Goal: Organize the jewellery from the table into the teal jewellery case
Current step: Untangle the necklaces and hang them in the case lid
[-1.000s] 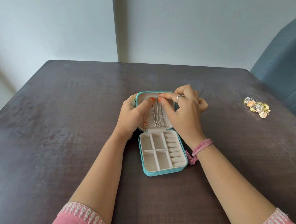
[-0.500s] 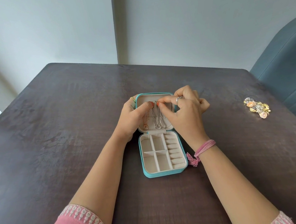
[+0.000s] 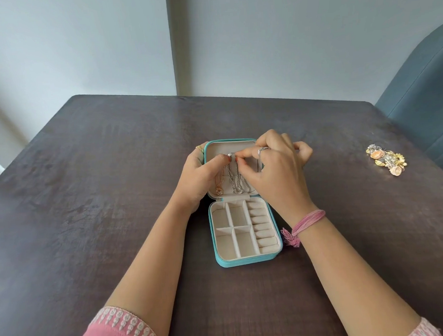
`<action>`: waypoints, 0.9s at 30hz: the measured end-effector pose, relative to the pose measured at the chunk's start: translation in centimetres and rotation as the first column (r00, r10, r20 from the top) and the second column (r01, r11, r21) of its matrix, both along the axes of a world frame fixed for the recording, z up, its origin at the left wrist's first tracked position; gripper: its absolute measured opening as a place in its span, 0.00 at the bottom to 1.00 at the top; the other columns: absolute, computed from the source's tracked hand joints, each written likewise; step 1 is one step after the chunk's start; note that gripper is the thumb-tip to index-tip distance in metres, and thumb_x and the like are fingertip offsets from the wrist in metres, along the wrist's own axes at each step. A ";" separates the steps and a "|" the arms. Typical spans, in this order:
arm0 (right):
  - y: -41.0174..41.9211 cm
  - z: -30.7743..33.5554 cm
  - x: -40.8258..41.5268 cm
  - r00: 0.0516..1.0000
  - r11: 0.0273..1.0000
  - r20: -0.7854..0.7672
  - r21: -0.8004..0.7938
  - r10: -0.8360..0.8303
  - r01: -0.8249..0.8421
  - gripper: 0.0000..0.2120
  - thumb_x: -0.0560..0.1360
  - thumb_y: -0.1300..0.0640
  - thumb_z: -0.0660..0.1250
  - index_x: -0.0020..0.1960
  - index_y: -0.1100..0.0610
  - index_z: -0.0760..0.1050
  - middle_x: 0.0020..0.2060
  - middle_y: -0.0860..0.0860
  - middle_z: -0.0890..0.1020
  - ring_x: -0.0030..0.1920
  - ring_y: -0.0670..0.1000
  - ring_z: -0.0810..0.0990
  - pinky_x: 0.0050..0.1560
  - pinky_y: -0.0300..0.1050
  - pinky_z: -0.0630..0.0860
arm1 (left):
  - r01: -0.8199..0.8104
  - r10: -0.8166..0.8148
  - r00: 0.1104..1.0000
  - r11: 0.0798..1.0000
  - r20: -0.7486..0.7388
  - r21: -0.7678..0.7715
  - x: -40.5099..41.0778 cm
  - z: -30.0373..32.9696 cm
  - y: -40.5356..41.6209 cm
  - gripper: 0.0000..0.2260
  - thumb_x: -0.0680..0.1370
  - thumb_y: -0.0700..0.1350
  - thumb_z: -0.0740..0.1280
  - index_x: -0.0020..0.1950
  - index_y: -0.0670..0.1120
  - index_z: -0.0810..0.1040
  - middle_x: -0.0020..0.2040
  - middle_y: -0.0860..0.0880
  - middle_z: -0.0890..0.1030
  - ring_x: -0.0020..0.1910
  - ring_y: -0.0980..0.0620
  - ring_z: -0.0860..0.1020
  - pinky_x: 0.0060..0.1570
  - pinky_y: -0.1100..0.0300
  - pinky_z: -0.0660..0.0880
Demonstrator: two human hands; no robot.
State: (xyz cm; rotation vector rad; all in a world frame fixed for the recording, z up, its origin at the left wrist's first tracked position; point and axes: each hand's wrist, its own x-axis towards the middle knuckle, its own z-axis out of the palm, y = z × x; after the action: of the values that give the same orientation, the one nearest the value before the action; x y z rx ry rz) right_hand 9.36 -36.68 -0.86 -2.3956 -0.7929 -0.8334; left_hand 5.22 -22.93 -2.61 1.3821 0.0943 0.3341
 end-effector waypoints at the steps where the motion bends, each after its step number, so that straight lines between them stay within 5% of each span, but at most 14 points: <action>1: 0.0 0.0 0.1 1.000 1.000 -0.029 0.013 0.002 -0.001 0.03 0.70 0.48 0.70 0.39 0.44 0.82 0.38 0.44 0.73 0.42 0.46 0.73 0.49 0.44 0.52 | 0.004 -0.004 1.000 1.000 0.001 0.003 0.0 -0.1 0.1 0.08 0.77 0.33 0.62 0.47 0.45 0.76 0.35 0.56 0.82 0.36 0.59 0.80 0.36 0.66 0.75; 7: -0.4 0.4 0.2 0.985 1.000 -0.169 -0.011 0.026 -0.028 0.02 0.71 0.47 0.71 0.39 0.42 0.82 0.37 0.42 0.71 0.45 0.44 0.73 0.45 0.43 0.50 | 0.046 -0.046 0.999 0.999 -0.011 -0.005 0.1 -0.5 0.4 0.08 0.77 0.33 0.63 0.52 0.42 0.77 0.42 0.50 0.84 0.40 0.53 0.81 0.40 0.61 0.77; 12: -1.9 2.0 0.3 0.928 0.990 -0.346 0.064 0.140 -0.126 0.04 0.72 0.47 0.70 0.39 0.42 0.82 0.36 0.45 0.75 0.41 0.42 0.73 0.50 0.48 0.59 | 0.111 -0.111 0.994 0.993 -0.015 -0.037 0.1 -0.4 0.6 0.09 0.73 0.40 0.66 0.53 0.43 0.79 0.47 0.46 0.83 0.45 0.48 0.81 0.47 0.54 0.79; 20: -2.9 2.9 -0.1 0.934 0.919 -0.357 -0.369 -0.002 -0.139 0.10 0.75 0.48 0.64 0.40 0.44 0.83 0.31 0.45 0.74 0.43 0.44 0.75 0.46 0.47 0.56 | 0.164 -0.167 0.985 0.983 -0.035 -0.083 0.1 -0.8 1.1 0.19 0.70 0.36 0.66 0.60 0.44 0.76 0.50 0.44 0.82 0.47 0.47 0.81 0.46 0.54 0.79; 27: -2.5 3.2 -0.9 0.900 0.870 -0.436 -0.436 0.019 -0.230 0.11 0.76 0.50 0.62 0.47 0.44 0.83 0.25 0.43 0.73 0.42 0.47 0.78 0.57 0.49 0.65 | 0.157 -0.169 0.983 0.977 -0.075 -0.144 0.2 -0.7 1.2 0.23 0.69 0.39 0.61 0.65 0.44 0.74 0.53 0.43 0.80 0.51 0.46 0.78 0.50 0.51 0.76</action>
State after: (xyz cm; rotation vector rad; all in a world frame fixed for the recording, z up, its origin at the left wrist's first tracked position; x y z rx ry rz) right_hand 8.43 -39.19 2.30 -2.7623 -1.0522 -0.0377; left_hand 5.46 -21.69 -3.34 1.2580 0.0739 0.1280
